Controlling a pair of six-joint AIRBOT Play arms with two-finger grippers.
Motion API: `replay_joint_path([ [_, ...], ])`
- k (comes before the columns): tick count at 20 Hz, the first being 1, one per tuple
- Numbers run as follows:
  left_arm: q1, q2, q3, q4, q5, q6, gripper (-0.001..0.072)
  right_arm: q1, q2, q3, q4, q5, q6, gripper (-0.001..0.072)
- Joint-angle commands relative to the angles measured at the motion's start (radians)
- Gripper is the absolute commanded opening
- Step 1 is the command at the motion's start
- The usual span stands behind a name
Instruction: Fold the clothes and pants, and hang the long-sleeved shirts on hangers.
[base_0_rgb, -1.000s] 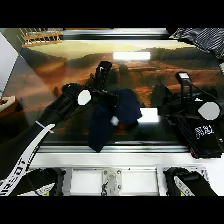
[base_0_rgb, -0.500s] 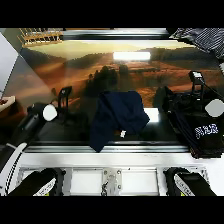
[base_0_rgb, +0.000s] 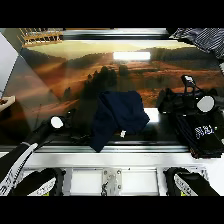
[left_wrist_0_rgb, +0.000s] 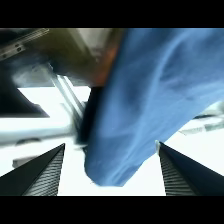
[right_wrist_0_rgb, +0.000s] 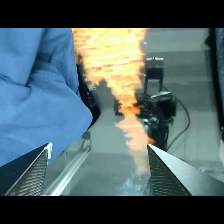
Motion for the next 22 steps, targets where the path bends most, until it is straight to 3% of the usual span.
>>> replay_joint_path([
  [1,-0.08,-0.105,0.046,-0.046,0.01,0.035,0.061,-0.001,-0.011,-0.055,0.015,-0.004,-0.001,0.0661],
  [2,-0.114,-0.127,0.06,-0.045,0.02,0.035,0.0608,-0.001,-0.011,-0.084,0.034,-0.014,-0.001,0.0661],
  [3,-0.141,-0.146,0.074,-0.044,0.031,0.037,0.0378,-0.001,-0.011,-0.117,0.067,-0.035,-0.001,0.0661],
  [4,-0.152,-0.162,0.089,-0.042,0.042,0.052,0.0081,-0.001,-0.012,-0.152,0.104,-0.061,-0.001,0.0661],
  [5,-0.149,-0.17,0.108,-0.025,0.043,0.056,0.0006,-0.001,-0.017,-0.187,0.148,-0.091,-0.001,0.0661],
  [10,-0.027,-0.085,0.202,0.089,0.014,0.051,0.0006,0.044,-0.131,-0.288,0.32,-0.209,-0.076,0.0661],
  [17,0.062,0.059,0.123,0.089,0.019,0.051,0.0006,0.218,-0.303,-0.283,0.48,-0.478,-0.092,0.0649],
  [18,0.062,0.066,0.105,0.089,0.026,0.051,0.0006,0.225,-0.304,-0.278,0.478,-0.495,-0.093,0.0443],
  [19,0.062,0.071,0.092,0.09,0.03,0.051,0.0006,0.224,-0.304,-0.269,0.478,-0.502,-0.104,0.0181],
  [20,0.063,0.071,0.087,0.104,0.028,0.051,0.0006,0.213,-0.303,-0.245,0.453,-0.489,-0.138,0.0013],
  [22,0.066,0.076,0.108,0.216,0.005,0.034,0.0005,0.146,-0.299,-0.123,0.269,-0.368,-0.14,0.0013],
])
